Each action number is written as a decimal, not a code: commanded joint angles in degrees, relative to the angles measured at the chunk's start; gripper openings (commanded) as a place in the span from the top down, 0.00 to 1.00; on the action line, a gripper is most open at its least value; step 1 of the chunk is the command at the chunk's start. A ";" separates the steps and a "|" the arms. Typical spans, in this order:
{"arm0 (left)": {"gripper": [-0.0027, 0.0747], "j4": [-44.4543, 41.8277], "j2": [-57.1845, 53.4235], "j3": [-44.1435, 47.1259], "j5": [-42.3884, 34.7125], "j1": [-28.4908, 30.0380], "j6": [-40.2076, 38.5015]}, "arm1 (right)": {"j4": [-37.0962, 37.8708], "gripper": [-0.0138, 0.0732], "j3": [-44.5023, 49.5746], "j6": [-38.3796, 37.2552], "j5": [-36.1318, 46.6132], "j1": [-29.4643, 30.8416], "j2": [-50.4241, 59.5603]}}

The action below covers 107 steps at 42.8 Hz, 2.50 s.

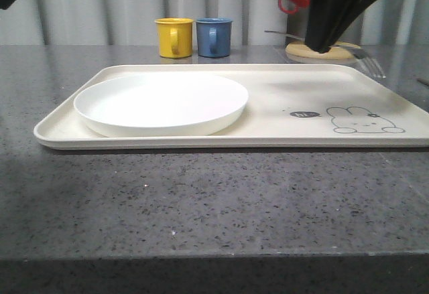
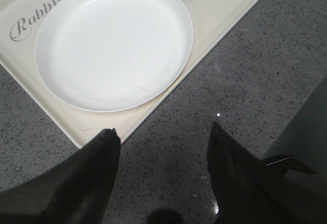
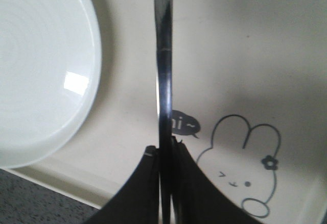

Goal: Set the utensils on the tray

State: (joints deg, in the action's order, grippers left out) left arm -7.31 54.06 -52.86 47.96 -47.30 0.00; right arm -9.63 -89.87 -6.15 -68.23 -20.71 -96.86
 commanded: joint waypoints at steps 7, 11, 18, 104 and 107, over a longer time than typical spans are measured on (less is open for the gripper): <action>0.46 -0.24 -0.67 -1.49 -3.47 -0.41 -0.55 | 0.31 0.90 -1.92 -13.76 7.66 -0.74 -1.19; 0.46 -0.24 -0.67 -1.49 -3.47 -0.41 -0.55 | -0.28 0.90 -1.92 -15.43 10.18 -0.74 -2.98; 0.46 -0.24 -0.67 -1.49 -3.47 -0.41 -0.55 | -0.54 0.90 -1.92 -15.96 11.96 -0.74 -5.24; 0.46 -0.24 -0.67 -1.49 -3.47 -0.41 -0.55 | 13.04 0.60 11.86 3.34 6.63 24.72 1.34; 0.46 -0.24 -0.67 -1.49 -3.47 -0.41 -0.55 | 13.04 0.60 11.86 3.34 6.77 24.72 1.34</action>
State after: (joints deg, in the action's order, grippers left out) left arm -7.31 54.06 -52.86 47.96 -47.30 0.00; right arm 3.05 -76.74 -3.65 -62.49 3.60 -97.90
